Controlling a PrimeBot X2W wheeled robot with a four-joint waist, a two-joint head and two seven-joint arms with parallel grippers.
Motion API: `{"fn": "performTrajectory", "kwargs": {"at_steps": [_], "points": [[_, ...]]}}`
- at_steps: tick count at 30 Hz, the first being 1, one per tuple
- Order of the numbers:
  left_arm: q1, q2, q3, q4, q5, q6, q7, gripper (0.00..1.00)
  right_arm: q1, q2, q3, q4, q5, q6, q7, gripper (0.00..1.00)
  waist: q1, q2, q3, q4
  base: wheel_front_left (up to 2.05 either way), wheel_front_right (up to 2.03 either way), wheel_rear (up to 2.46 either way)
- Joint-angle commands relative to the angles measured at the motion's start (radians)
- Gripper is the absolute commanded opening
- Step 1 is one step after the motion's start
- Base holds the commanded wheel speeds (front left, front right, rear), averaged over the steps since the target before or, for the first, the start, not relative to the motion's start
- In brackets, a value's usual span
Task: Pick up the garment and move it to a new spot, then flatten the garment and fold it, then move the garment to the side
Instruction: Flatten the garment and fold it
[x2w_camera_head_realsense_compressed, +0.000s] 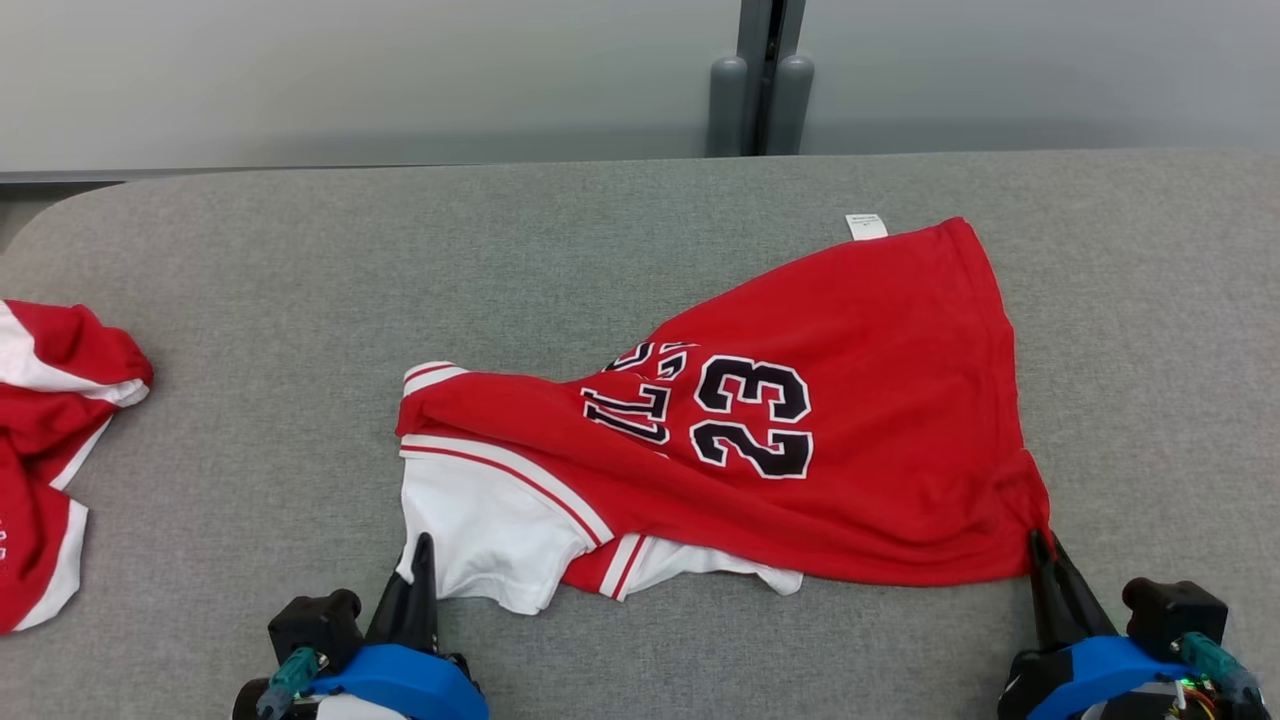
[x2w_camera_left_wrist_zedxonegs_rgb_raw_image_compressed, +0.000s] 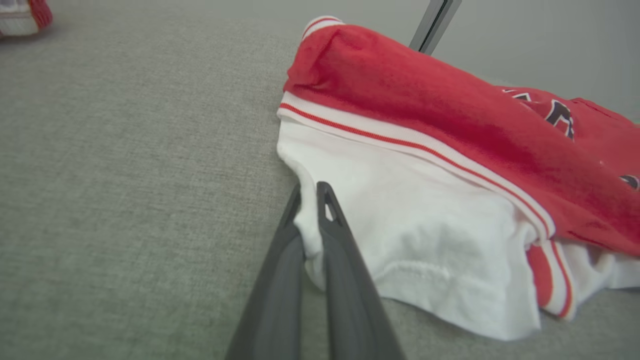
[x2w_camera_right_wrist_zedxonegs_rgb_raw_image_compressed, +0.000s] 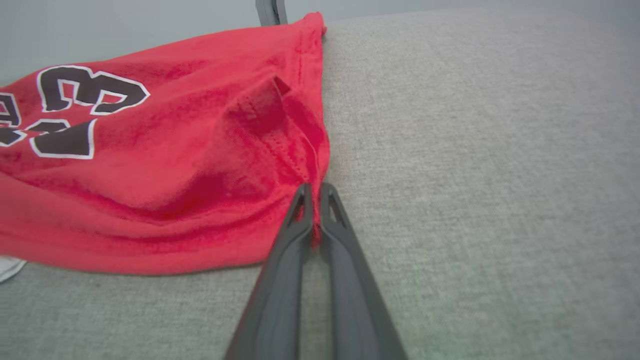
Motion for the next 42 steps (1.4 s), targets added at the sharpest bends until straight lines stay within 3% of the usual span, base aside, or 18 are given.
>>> {"fn": "performTrajectory", "kwargs": {"at_steps": [1, 6, 11, 17, 25, 34, 42], "points": [[0.01, 0.001, -0.002, -0.01, 0.002, -0.007, 0.0, 0.0, -0.009, -0.002, 0.002, -0.02, 0.019, 0.0, 0.0, 0.0, -0.0001, 0.0, -0.001, 0.007, 0.0, 0.0, 0.0], [-0.002, 0.0, 0.008, -0.083, 0.022, -0.016, 0.0, 0.0, -0.027, 0.001, 0.015, -0.09, 0.082, 0.0, 0.0, 0.0, -0.0001, 0.0, -0.008, 0.022, 0.0, 0.0, 0.0], [-0.038, 0.001, 0.028, -0.264, 0.043, -0.044, 0.0, 0.0, -0.066, 0.002, 0.03, -0.226, 0.193, 0.0, 0.0, 0.0, -0.0001, 0.0, -0.039, 0.031, 0.0, 0.0, 0.0], [-0.129, 0.005, 0.051, -0.434, 0.076, -0.06, 0.0, 0.0, -0.15, -0.061, 0.053, -0.398, 0.289, 0.0, 0.0, 0.0, -0.0001, 0.0, -0.103, 0.023, 0.0, 0.0, 0.0], [-0.343, 0.157, -0.026, -0.593, 0.015, -0.058, 0.0, 0.0, -0.359, -0.167, 0.069, -0.551, 0.386, 0.0, 0.0, 0.0, -0.0001, 0.0, -0.175, 0.012, 0.0, 0.0, 0.0], [-0.592, 0.243, -0.072, -0.532, -0.091, -0.058, 0.049, 0.0, -0.607, -0.288, 0.117, -0.477, 0.379, 0.0, 0.041, 0.0, -0.0001, 0.0, -0.131, 0.047, 0.0, 0.0, 0.0], [-0.803, 0.199, -0.075, -0.334, -0.103, -0.046, 0.065, 0.0, -0.828, -0.336, 0.209, -0.281, 0.336, 0.0, 0.042, 0.0, -0.0001, 0.0, 0.046, 0.059, 0.0, 0.0, 0.0]]}}
